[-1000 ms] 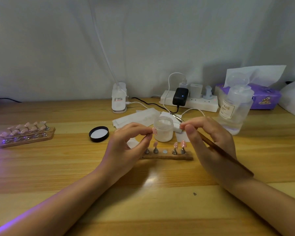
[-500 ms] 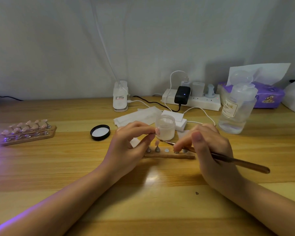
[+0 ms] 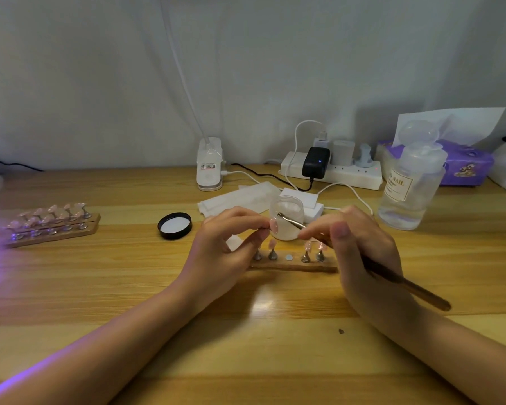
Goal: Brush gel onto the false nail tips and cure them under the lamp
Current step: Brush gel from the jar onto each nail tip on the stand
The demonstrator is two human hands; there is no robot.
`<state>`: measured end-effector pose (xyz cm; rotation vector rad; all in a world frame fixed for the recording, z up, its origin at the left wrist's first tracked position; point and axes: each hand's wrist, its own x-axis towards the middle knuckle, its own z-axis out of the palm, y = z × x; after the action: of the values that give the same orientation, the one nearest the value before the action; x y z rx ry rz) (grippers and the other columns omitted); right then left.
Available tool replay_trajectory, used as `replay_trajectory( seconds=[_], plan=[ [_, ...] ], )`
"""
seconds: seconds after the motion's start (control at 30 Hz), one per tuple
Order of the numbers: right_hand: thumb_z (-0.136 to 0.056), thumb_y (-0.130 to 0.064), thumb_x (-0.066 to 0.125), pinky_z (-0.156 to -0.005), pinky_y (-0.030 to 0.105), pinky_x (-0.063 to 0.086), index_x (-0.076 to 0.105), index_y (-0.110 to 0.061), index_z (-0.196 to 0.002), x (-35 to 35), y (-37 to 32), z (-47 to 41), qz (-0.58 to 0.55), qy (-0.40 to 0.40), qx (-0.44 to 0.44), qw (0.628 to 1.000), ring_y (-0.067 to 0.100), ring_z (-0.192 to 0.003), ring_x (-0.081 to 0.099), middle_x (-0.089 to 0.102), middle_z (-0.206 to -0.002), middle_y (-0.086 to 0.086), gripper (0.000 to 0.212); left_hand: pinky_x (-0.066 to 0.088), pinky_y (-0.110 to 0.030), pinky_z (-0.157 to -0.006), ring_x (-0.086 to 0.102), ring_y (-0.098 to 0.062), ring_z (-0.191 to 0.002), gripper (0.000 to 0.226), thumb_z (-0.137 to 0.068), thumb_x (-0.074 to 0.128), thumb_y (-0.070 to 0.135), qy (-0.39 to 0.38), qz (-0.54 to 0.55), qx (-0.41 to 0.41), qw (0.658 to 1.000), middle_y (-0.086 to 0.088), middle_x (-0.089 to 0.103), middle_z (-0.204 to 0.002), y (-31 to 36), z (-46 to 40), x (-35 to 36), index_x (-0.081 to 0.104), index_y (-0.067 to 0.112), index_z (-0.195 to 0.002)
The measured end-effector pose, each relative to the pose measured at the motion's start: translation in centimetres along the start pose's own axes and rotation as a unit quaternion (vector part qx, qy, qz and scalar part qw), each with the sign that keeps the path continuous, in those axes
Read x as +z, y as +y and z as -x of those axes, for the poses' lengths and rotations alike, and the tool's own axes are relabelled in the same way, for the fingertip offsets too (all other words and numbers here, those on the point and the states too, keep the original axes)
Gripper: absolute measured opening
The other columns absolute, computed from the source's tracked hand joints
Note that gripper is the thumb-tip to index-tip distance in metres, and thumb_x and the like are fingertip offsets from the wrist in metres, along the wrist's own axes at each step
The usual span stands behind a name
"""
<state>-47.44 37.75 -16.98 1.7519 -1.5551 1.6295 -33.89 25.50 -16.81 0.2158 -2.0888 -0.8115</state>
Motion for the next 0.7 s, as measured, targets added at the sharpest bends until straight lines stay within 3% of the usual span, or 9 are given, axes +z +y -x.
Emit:
replay_trajectory(
  seconds=[0.13,0.27,0.4,0.47,0.6,0.7],
  plan=[
    [-0.098,-0.041,0.023,-0.076,0.033,0.041,0.064,-0.019,-0.079,0.06,0.24,0.24,-0.004,-0.020,-0.008,1.000,-0.001,-0.075,0.054,0.056,-0.076,-0.021,0.050,0.049,-0.022,-0.075,0.060,-0.003,-0.085,0.028,-0.079,0.064,-0.004,0.001,0.004,-0.004,1.000,0.007,0.065,-0.089,0.07,-0.03,0.01,0.066,0.018,-0.097],
    [-0.099,-0.039,0.022,-0.072,0.041,0.043,0.062,-0.020,-0.074,-0.22,0.22,0.30,-0.034,0.004,0.003,0.999,0.006,-0.070,0.057,0.062,-0.069,-0.007,0.051,0.049,-0.027,-0.076,0.060,-0.004,-0.084,0.027,-0.080,0.064,-0.002,0.004,0.004,-0.013,1.000,0.006,0.065,-0.088,0.28,0.07,-0.03,0.067,0.020,-0.095],
    [-0.097,-0.043,0.026,-0.074,0.033,0.043,0.066,-0.018,-0.083,0.27,0.12,-0.06,0.026,-0.015,-0.008,1.000,0.004,-0.077,0.056,0.055,-0.083,-0.023,0.050,0.048,-0.034,-0.078,0.060,-0.004,-0.084,0.020,-0.080,0.065,0.009,0.007,0.011,-0.026,1.000,0.006,0.065,-0.086,0.49,0.02,0.06,0.067,0.022,-0.095],
    [-0.097,-0.043,0.026,-0.075,0.031,0.041,0.068,-0.016,-0.079,0.26,0.26,0.08,0.019,-0.023,-0.005,1.000,0.000,-0.075,0.054,0.053,-0.080,-0.026,0.053,0.048,-0.041,-0.079,0.060,-0.006,-0.084,0.022,-0.079,0.063,0.011,0.008,0.011,-0.034,0.999,0.005,0.065,-0.086,0.59,0.02,0.09,0.066,0.023,-0.097],
    [-0.099,-0.038,0.025,-0.071,0.038,0.042,0.066,-0.013,-0.067,-0.11,0.33,0.26,-0.019,0.007,0.002,1.000,0.002,-0.067,0.055,0.058,-0.066,-0.012,0.058,0.047,-0.047,-0.079,0.060,-0.007,-0.084,0.024,-0.081,0.065,0.004,0.006,0.014,-0.037,0.999,0.004,0.065,-0.087,0.61,0.10,0.02,0.067,0.022,-0.097],
    [-0.098,-0.038,0.026,-0.070,0.037,0.044,0.068,-0.013,-0.078,0.16,0.24,0.01,0.019,-0.004,-0.013,1.000,0.006,-0.073,0.056,0.060,-0.074,-0.013,0.053,0.046,-0.051,-0.081,0.060,-0.007,-0.085,0.020,-0.080,0.063,0.012,0.006,0.012,-0.042,0.999,0.005,0.065,-0.087,0.60,0.11,0.04,0.067,0.026,-0.094]
  ],
)
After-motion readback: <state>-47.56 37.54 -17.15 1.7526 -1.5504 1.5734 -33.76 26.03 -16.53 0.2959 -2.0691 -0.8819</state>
